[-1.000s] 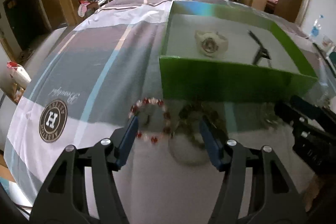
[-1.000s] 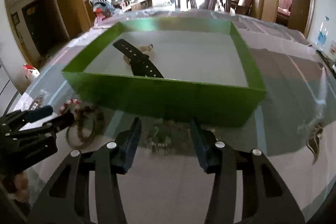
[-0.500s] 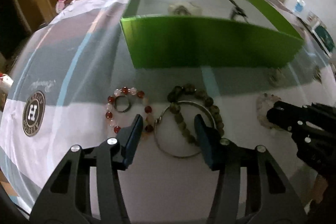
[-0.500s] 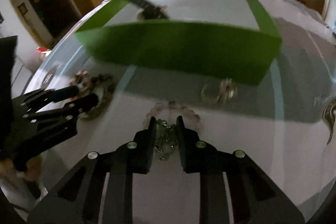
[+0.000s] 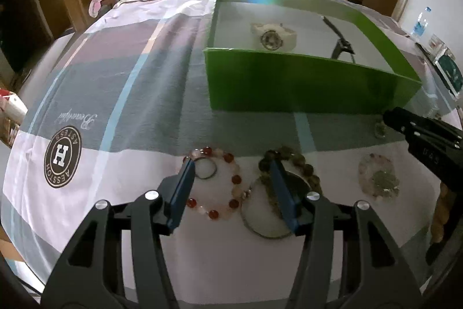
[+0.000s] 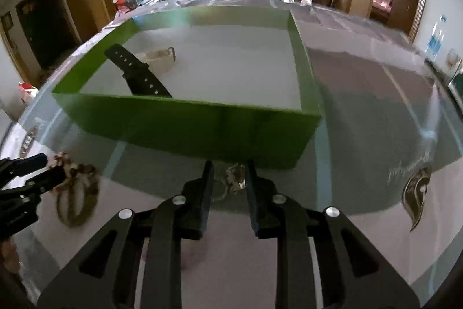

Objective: Organize jewelry
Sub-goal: 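Grasp the cluster of silver charms with the right tool, then move the silver charms over the green box and open the right tool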

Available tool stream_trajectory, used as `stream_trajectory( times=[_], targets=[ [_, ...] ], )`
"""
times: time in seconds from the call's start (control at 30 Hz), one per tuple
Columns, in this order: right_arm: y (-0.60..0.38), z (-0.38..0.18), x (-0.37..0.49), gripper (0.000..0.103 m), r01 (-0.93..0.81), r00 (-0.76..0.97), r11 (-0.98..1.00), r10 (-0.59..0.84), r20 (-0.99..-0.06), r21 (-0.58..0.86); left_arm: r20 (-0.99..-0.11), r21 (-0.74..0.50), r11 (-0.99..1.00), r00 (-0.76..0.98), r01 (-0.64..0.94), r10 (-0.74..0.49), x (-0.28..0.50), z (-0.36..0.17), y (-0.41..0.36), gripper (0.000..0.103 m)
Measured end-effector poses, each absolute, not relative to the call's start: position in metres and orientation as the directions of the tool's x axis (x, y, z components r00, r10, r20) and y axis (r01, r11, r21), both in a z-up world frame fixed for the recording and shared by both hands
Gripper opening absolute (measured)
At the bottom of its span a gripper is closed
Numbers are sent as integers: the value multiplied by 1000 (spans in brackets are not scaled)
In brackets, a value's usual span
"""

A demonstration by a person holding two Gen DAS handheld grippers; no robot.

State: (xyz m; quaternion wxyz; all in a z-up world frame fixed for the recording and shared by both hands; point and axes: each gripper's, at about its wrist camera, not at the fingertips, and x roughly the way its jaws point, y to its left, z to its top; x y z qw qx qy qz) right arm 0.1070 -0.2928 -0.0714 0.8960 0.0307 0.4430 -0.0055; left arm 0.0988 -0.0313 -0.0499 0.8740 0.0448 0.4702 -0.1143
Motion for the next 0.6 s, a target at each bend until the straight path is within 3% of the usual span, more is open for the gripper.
stream_trajectory(
  times=[0.2,0.3,0.37,0.6],
  targets=[
    [-288,-76,90,24,-19,522,992,117,-845,126,-826,-33,973,542,228,-155,103,-47,-24,59],
    [-300,-56,80,27,48,606,997,12,-795,52,-811,-20,981,571,191,-128,111,-38,-17,64],
    [-310,-38,78,37,96,667,994,-28,-744,48,-801,-31,985,586,167,-125,119,-30,-13,66],
    [-301,-19,84,40,180,768,984,-151,-622,-17,-765,-102,990,629,94,-138,137,-9,-9,72]
  ],
)
